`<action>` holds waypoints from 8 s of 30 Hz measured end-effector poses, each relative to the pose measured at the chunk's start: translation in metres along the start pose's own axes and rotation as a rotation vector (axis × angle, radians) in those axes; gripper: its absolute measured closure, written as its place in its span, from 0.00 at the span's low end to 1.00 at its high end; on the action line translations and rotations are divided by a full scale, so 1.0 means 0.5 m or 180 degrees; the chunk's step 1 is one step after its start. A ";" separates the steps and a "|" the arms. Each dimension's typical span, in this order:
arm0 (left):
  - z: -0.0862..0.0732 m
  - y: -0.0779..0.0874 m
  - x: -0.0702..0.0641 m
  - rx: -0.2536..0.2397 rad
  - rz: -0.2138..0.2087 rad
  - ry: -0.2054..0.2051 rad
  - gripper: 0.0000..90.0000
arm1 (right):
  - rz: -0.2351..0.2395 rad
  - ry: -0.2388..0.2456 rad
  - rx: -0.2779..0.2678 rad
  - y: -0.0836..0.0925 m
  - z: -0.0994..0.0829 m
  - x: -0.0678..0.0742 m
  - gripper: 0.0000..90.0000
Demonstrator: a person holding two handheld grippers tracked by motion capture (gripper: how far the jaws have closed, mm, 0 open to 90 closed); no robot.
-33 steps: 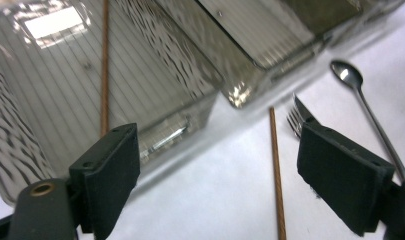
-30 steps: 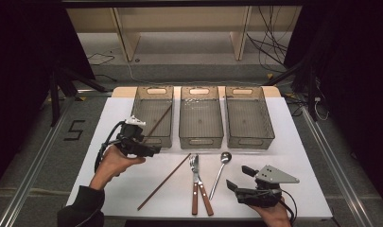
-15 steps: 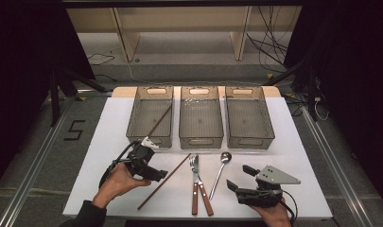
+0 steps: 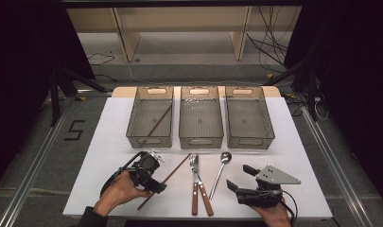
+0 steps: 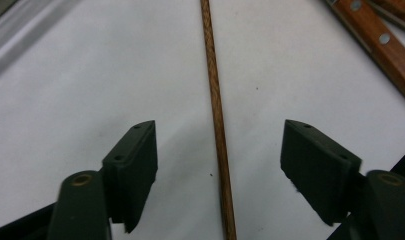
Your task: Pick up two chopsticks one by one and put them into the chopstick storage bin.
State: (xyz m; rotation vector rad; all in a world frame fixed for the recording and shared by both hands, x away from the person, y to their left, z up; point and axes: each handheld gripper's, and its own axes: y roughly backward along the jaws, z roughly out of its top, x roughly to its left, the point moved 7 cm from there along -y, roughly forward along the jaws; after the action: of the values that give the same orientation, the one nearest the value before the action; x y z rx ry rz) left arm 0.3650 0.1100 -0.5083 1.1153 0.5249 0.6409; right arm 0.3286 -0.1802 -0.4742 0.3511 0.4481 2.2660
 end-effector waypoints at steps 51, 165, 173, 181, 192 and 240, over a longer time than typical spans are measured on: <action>-0.008 -0.041 -0.004 0.0566 0.0060 -0.0078 0.94 | 0.0013 0.0010 0.0032 -0.002 -0.002 0.002 0.24; 0.219 0.047 0.352 -0.0892 0.0583 0.0649 0.93 | 0.0023 -0.0032 0.0026 -0.001 -0.004 -0.001 0.24; 0.216 0.041 0.353 -0.0903 0.0552 0.0760 0.79 | 0.0023 -0.0031 0.0026 -0.001 -0.004 -0.001 0.24; 0.223 0.075 0.338 -0.1194 0.0555 0.0890 0.41 | 0.0020 -0.0032 0.0026 -0.001 -0.004 -0.001 0.24; 0.183 0.119 0.272 -0.1465 0.0385 0.0827 0.26 | 0.0020 -0.0044 0.0043 -0.002 -0.004 -0.002 0.25; -0.026 0.083 0.077 -0.2187 -0.0144 0.0494 0.18 | 0.0137 0.0032 0.0386 -0.063 0.022 0.010 0.48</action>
State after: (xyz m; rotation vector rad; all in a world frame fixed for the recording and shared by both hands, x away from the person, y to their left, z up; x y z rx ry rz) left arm 0.3751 0.1575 -0.4768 0.4081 0.4112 0.7923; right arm 0.3499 -0.1544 -0.4771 0.4145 0.5900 2.2888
